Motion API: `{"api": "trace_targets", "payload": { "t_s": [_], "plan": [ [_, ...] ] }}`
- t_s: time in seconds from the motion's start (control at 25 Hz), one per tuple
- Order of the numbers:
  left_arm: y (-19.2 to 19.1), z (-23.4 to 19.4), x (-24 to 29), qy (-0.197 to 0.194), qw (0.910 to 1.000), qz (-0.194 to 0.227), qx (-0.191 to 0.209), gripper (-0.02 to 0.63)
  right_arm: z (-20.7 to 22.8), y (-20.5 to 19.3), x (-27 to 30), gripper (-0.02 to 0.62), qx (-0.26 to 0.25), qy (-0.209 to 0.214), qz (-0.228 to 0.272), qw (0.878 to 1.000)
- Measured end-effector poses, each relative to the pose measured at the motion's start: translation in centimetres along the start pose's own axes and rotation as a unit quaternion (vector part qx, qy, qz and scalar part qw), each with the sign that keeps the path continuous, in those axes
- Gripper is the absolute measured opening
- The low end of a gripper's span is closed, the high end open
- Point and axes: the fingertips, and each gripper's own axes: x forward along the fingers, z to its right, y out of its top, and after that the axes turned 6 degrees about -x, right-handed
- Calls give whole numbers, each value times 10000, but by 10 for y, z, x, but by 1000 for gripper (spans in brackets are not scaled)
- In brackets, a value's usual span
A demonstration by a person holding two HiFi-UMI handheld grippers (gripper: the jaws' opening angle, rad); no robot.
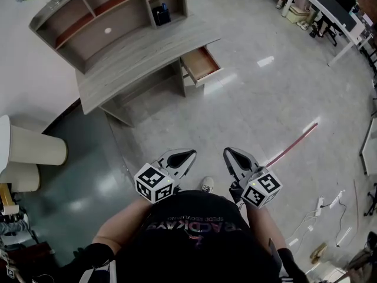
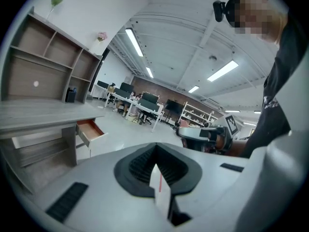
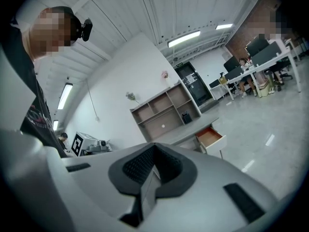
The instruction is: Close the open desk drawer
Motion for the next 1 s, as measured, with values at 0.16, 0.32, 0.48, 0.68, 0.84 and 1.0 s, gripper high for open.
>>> {"api": "trace_targets", "payload": {
  "t_s": [0.16, 0.32, 0.48, 0.68, 0.84, 1.0],
  "plan": [
    [-5, 12, 17, 197, 9998, 62, -23, 11, 14, 1, -14, 11, -108, 193, -100, 9997],
    [-8, 14, 28, 329, 9994, 91, -24, 11, 28, 4, -20, 11, -157, 243, -111, 9995],
    [-3, 8, 33, 447, 9989, 107, 10, 11, 38, 13, -18, 11, -152, 237, -23, 9996],
    [10, -10, 38, 540, 9983, 208, -25, 11, 47, 22, -6, 11, -197, 220, -7, 9996],
    [23, -37, 42, 555, 9982, 236, -17, 11, 55, 30, 16, 11, -234, 125, -16, 9996],
    [42, -71, 53, 518, 9984, 220, 108, 11, 71, 44, 47, 11, -319, -19, 19, 9995]
  ]
}}
